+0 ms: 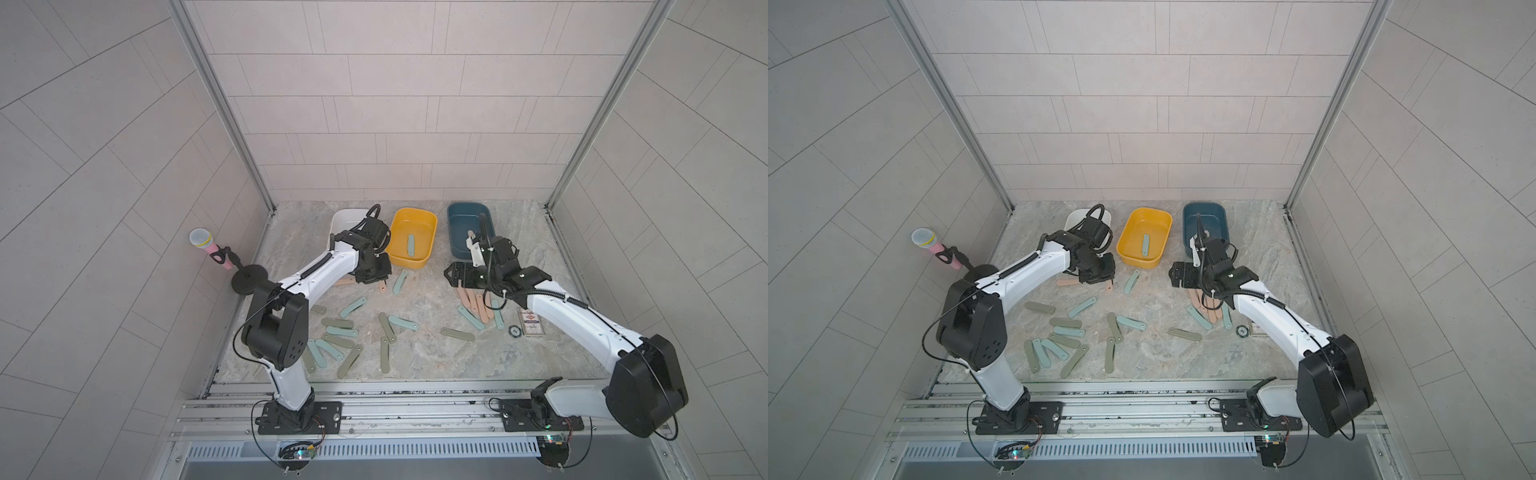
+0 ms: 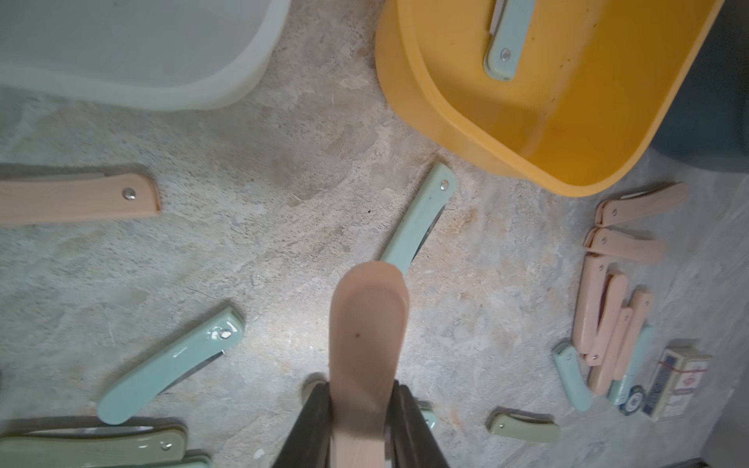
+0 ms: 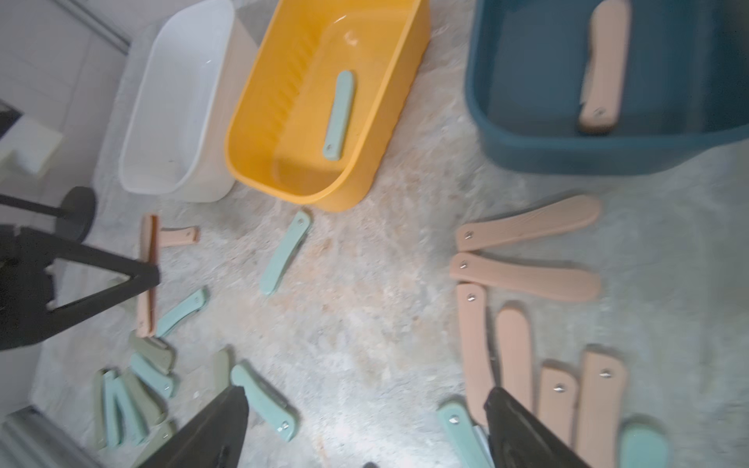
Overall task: Place the fruit knives into the storage box by color
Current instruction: Pick up the fruit knife from the center of the board.
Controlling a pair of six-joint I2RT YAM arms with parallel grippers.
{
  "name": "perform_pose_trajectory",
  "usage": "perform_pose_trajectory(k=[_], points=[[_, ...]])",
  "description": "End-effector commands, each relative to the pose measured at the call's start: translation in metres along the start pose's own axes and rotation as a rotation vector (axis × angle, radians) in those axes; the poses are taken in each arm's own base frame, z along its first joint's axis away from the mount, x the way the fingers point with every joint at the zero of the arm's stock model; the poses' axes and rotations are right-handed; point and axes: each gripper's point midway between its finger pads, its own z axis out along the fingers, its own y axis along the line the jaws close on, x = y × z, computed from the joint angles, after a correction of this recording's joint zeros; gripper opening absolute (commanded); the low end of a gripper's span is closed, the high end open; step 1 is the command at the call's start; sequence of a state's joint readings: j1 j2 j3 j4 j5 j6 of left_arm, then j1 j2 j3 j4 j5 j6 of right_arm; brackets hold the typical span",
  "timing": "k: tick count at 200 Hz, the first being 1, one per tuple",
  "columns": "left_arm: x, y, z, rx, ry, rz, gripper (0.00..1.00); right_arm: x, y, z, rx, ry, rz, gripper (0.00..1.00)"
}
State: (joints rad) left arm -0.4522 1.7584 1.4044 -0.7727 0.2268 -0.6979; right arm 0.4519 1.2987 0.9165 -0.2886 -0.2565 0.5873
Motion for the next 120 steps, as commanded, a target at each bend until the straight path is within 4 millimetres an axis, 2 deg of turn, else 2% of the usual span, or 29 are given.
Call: perform_pose_trajectory(k=[1,20,46,74,120], points=[[0.011,-0.016,-0.005,0.080,0.040,-0.142,0.01,-0.004,0.058,0.000,-0.205,-0.093,0.043,0.91],[0.016,-0.026,-0.007,0.123,0.063,-0.183,0.01,0.006,0.079,0.011,-0.261,-0.104,0.043,0.88],[0.021,-0.034,-0.007,0.179,0.075,-0.234,0.01,0.010,0.090,0.025,-0.328,-0.108,0.079,0.81],[0.026,-0.036,-0.006,0.196,0.087,-0.246,0.01,0.015,0.110,0.041,-0.420,-0.084,0.087,0.74],[0.028,-0.035,-0.015,0.203,0.073,-0.244,0.01,0.028,0.125,0.065,-0.479,-0.040,0.125,0.63]])
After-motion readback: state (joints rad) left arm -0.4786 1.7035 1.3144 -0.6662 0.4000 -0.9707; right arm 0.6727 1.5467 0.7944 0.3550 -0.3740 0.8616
